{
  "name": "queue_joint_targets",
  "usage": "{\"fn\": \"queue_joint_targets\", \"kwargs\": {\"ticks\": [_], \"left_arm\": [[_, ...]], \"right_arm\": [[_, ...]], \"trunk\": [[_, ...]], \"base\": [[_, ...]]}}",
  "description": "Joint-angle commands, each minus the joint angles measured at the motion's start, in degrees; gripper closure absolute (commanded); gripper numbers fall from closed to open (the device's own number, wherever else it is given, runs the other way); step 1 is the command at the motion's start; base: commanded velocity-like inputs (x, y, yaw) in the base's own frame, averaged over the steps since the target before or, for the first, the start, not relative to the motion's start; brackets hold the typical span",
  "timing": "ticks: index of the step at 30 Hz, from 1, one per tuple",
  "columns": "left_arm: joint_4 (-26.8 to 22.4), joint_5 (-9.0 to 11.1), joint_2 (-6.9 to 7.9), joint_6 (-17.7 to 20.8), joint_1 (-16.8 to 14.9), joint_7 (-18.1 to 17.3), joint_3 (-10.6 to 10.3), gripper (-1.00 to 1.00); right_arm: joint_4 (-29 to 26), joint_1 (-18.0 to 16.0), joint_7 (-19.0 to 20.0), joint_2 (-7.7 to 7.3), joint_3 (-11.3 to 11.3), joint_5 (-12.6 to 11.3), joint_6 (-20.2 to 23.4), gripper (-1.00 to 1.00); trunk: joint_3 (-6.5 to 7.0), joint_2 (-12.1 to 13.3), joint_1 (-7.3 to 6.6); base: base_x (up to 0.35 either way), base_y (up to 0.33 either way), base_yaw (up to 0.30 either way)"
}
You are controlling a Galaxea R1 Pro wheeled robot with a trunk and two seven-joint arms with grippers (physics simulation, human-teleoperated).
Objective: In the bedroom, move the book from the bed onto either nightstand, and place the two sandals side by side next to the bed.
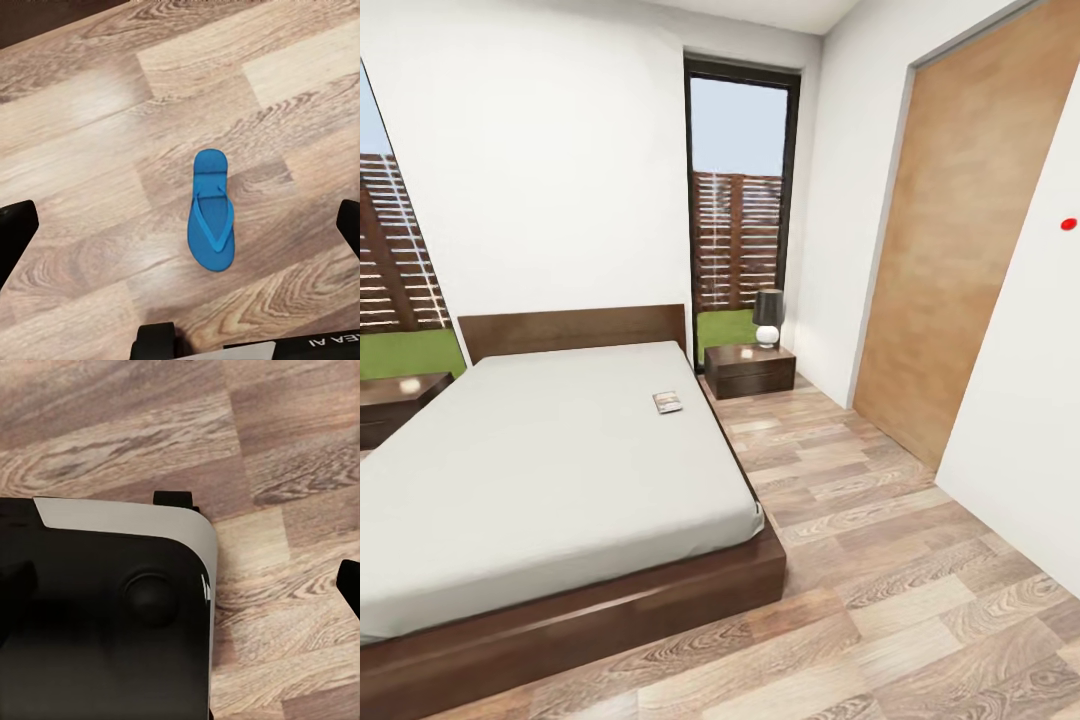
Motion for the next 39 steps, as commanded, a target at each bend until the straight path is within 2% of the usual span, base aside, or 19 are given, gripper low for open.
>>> {"fn": "queue_joint_targets", "kwargs": {"ticks": [1,17,23,25,26,31,32,36,39], "left_arm": [[0.0,-0.4,-0.01,-0.2,0.0,0.1,0.0,-1.0],[0.0,-0.2,-0.1,0.1,0.0,0.1,0.1,-1.0],[-0.2,0.1,-0.41,2.8,-1.6,-0.1,0.2,-1.0],[0.0,0.8,-0.46,5.7,-3.4,-0.3,0.4,-1.0],[0.0,0.8,-0.46,5.7,-3.4,-0.3,0.4,-1.0],[0.6,5.5,-0.56,12.9,-7.0,-2.0,0.5,-1.0],[0.6,5.5,-0.56,12.9,-7.0,-2.0,0.5,-1.0],[0.8,7.9,-1.33,15.8,-8.2,-2.9,0.4,-1.0],[0.8,8.5,-1.78,16.7,-8.5,-3.2,0.3,-1.0]], "right_arm": [[0.0,0.0,0.2,-0.02,0.0,0.1,-0.1,-1.0],[-0.1,0.0,0.2,-0.02,-0.3,0.0,-0.1,-1.0],[-0.2,0.0,0.1,-0.02,-0.5,0.0,-0.1,-1.0],[-0.3,0.0,0.1,-0.02,-0.5,0.0,-0.1,-1.0],[-0.3,0.0,0.1,-0.02,-0.5,0.0,-0.1,-1.0],[-1.9,-0.1,-0.2,0.02,-0.6,-0.2,-0.1,-1.0],[-1.9,-0.1,-0.2,0.02,-0.6,-0.2,-0.1,-1.0],[-3.5,-0.1,-0.6,0.15,-0.7,-0.4,-0.1,-1.0],[-4.0,-0.1,-0.7,0.19,-0.7,-0.4,-0.1,-1.0]], "trunk": [[-0.05,0.0,0.0],[-0.05,0.0,0.0],[-0.05,0.0,0.0],[-0.05,0.0,0.0],[-0.05,0.0,0.0],[-0.05,0.0,0.0],[-0.05,0.0,0.0],[-0.05,0.0,0.0],[-0.05,0.0,0.0]], "base": [[0.013,-0.001,0.001],[0.003,0.0,0.0],[0.0,0.0,0.0],[0.0,0.0,0.0],[0.0,0.0,0.0],[0.0,0.0,0.0],[0.0,0.0,0.0],[0.0,0.0,0.0],[0.0,0.0,0.0]]}}
